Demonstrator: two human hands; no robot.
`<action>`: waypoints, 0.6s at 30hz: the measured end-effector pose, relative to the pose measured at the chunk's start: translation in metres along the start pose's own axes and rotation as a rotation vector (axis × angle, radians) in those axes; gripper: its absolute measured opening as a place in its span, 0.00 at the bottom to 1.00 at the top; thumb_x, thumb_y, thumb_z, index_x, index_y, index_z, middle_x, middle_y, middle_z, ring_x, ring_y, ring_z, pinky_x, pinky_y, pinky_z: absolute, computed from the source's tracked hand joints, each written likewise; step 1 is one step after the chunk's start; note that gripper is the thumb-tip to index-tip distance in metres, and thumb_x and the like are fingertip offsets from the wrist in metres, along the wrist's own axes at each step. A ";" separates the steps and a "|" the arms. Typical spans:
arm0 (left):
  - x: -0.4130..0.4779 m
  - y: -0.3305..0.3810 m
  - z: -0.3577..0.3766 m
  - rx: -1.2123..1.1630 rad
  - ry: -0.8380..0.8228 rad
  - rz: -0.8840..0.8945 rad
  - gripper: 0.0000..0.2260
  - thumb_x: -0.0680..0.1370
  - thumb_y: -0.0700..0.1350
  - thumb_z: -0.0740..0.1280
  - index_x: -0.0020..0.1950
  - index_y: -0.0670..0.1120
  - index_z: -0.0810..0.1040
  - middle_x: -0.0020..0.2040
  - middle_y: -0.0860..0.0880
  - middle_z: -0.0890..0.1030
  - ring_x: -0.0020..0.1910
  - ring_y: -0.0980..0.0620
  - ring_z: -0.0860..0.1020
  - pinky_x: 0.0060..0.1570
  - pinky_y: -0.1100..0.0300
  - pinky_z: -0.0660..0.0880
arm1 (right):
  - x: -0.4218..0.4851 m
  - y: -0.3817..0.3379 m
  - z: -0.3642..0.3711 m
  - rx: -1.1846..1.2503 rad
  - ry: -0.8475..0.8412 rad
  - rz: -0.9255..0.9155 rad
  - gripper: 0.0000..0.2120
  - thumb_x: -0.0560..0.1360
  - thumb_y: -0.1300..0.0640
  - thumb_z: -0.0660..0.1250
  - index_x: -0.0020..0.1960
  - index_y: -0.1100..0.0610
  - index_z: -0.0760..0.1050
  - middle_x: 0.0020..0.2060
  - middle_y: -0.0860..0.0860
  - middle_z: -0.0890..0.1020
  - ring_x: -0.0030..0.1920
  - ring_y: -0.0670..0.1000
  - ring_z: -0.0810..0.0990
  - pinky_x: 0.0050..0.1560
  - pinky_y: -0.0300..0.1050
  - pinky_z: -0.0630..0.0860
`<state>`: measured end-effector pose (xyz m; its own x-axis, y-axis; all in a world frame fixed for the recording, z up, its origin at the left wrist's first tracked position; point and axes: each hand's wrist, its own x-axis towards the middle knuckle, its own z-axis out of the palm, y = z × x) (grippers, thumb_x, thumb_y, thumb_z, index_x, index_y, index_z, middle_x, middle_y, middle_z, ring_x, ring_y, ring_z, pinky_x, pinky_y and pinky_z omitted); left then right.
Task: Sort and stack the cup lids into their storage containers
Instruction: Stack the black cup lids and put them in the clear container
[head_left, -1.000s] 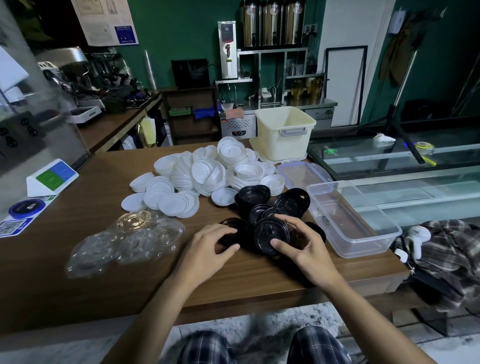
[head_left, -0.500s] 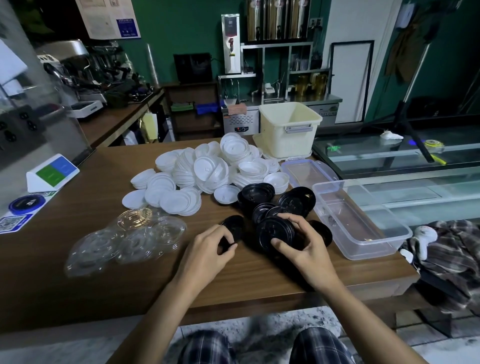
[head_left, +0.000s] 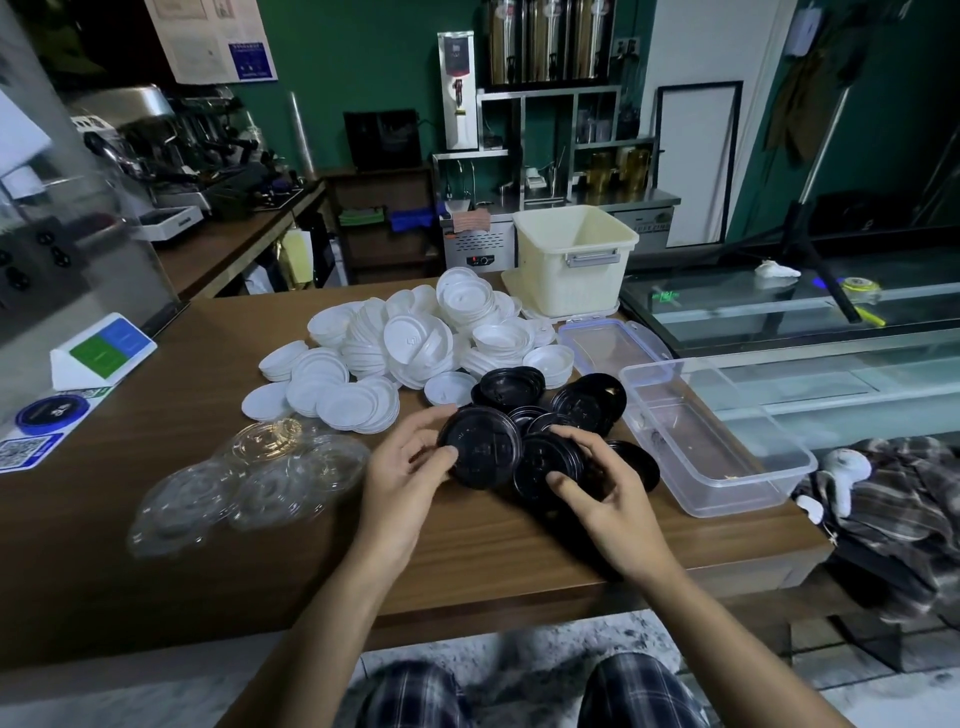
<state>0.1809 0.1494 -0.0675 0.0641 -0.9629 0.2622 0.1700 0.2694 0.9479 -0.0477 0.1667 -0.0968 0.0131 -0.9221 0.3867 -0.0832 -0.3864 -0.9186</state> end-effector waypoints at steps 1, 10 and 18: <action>-0.001 -0.001 0.004 -0.064 -0.010 -0.049 0.19 0.75 0.35 0.69 0.63 0.48 0.83 0.51 0.40 0.85 0.51 0.47 0.83 0.54 0.53 0.80 | 0.000 0.000 0.000 -0.003 -0.001 -0.004 0.23 0.79 0.69 0.72 0.70 0.53 0.78 0.66 0.46 0.83 0.70 0.47 0.79 0.73 0.42 0.72; -0.005 -0.028 0.022 0.185 -0.010 -0.024 0.12 0.74 0.38 0.79 0.56 0.48 0.84 0.48 0.41 0.86 0.46 0.48 0.84 0.52 0.57 0.80 | 0.000 -0.003 -0.001 0.061 0.048 0.053 0.18 0.81 0.68 0.69 0.67 0.53 0.81 0.62 0.42 0.85 0.68 0.44 0.80 0.71 0.36 0.71; -0.008 -0.033 0.025 0.241 -0.095 -0.064 0.14 0.78 0.40 0.76 0.61 0.53 0.82 0.37 0.49 0.78 0.34 0.46 0.84 0.36 0.57 0.79 | 0.002 -0.001 -0.003 0.089 0.025 0.056 0.19 0.83 0.68 0.65 0.69 0.53 0.80 0.65 0.45 0.84 0.70 0.46 0.79 0.72 0.38 0.71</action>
<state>0.1505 0.1477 -0.0961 -0.0341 -0.9780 0.2056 -0.0696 0.2076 0.9757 -0.0507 0.1658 -0.0947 -0.0137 -0.9419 0.3357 0.0061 -0.3358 -0.9419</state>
